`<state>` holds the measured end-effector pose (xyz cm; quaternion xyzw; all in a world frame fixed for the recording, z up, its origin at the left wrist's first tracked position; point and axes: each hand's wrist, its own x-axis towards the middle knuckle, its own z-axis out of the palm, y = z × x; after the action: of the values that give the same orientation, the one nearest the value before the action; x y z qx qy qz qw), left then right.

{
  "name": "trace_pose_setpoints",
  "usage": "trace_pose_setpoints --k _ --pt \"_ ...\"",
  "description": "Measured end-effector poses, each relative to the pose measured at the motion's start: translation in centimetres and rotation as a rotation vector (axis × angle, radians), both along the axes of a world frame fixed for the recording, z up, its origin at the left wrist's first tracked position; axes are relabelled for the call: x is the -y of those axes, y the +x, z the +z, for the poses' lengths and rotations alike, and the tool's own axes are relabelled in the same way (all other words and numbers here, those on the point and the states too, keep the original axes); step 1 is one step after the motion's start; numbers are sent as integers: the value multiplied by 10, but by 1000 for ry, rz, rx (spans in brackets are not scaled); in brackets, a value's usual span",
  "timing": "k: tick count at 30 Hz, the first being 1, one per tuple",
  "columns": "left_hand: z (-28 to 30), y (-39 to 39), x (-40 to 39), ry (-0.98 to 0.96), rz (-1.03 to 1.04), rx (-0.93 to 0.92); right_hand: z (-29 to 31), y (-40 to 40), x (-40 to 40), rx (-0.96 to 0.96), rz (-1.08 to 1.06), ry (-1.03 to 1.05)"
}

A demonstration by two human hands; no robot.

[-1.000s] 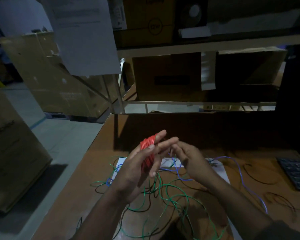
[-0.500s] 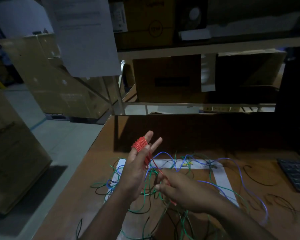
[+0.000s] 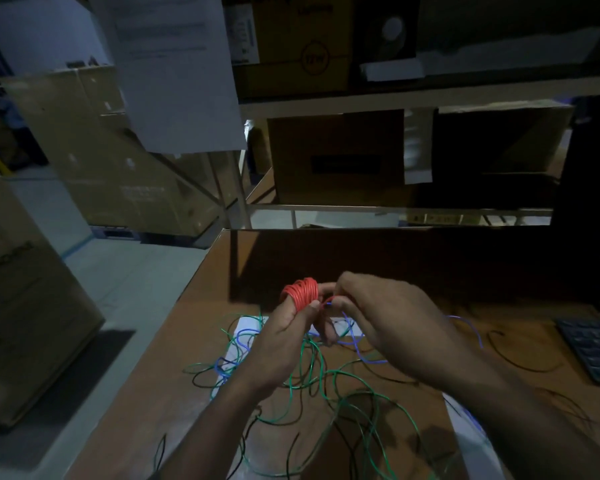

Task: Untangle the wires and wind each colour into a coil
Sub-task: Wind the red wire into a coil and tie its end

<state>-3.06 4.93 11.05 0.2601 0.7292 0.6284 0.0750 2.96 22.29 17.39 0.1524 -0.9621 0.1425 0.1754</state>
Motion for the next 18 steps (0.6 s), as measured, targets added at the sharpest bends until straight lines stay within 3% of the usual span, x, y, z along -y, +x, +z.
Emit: trace_pose_setpoints --k 4,8,10,14,18 --pt "-2 7 8 88 -158 93 13 -11 -27 -126 121 206" --pt "3 11 10 164 -298 179 5 -24 -39 -190 138 215" --pt "7 12 8 246 -328 233 -8 -29 -38 -154 169 86" --pt "11 15 6 455 -341 417 -28 -31 -29 -10 272 -369" --pt "6 16 1 597 -381 633 -42 -21 -13 118 271 -631"
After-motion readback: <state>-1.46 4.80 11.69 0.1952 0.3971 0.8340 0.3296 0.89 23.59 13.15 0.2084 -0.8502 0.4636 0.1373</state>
